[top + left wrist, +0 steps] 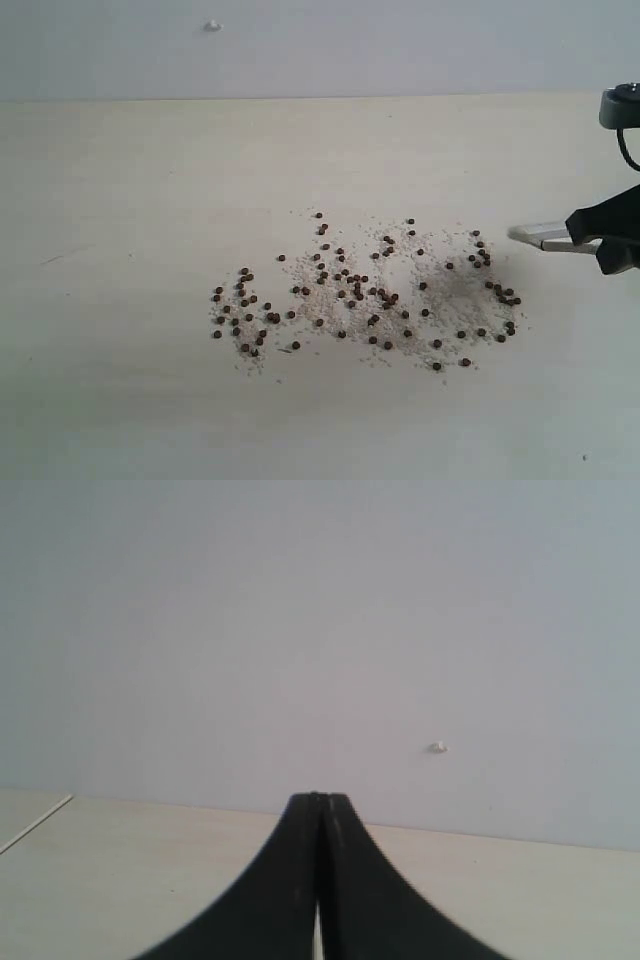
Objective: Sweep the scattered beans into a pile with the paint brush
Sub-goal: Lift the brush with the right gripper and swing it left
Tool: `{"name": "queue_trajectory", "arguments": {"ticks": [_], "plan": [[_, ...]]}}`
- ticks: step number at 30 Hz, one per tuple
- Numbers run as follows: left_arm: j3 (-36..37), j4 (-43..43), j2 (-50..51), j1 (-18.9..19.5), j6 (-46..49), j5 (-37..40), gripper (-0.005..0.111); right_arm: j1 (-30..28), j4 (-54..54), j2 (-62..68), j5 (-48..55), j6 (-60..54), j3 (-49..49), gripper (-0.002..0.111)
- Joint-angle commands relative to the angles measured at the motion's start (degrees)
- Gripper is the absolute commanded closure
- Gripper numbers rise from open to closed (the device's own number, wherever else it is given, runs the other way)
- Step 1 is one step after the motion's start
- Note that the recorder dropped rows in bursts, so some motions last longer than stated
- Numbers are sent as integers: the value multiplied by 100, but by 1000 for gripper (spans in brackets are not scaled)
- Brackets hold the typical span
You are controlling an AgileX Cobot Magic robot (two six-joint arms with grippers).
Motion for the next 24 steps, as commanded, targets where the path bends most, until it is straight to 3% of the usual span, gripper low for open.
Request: {"name": "queue_trajectory", "arguments": {"ticks": [1, 21, 24], "plan": [[17, -46, 22, 7, 8, 1, 107, 7, 749, -109, 669, -814, -290, 108], [17, -46, 22, 7, 8, 1, 107, 7, 2462, -109, 1814, -2122, -1150, 108], [17, -20, 22, 7, -374, -611, 107, 7, 2451, -109, 1813, -2229, -1150, 108]]}}
